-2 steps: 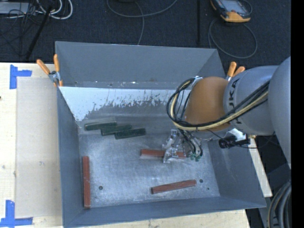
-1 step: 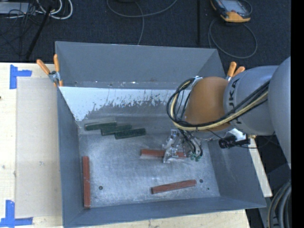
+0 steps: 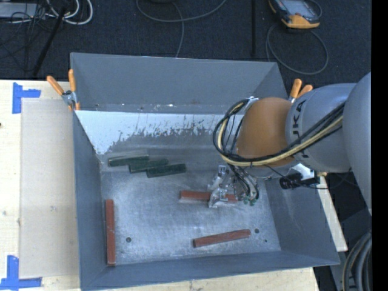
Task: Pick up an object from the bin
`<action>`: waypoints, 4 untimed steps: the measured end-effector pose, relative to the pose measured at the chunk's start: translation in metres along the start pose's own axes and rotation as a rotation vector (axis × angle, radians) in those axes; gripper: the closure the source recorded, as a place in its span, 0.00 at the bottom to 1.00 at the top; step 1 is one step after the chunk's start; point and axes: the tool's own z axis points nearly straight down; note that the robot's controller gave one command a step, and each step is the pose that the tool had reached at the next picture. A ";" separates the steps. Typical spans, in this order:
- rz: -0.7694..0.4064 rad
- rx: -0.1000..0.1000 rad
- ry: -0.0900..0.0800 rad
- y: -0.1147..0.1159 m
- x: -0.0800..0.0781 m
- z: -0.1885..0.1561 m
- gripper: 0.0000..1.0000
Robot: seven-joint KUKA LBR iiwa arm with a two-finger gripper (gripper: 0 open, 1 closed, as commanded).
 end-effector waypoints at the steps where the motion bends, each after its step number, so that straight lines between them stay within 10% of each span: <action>1: -0.001 0.004 0.009 -0.001 0.002 -0.005 1.00; 4: -0.001 0.005 0.014 -0.001 0.002 -0.060 1.00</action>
Offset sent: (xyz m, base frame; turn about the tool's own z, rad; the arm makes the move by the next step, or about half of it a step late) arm -0.0002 -0.0001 0.0867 0.0000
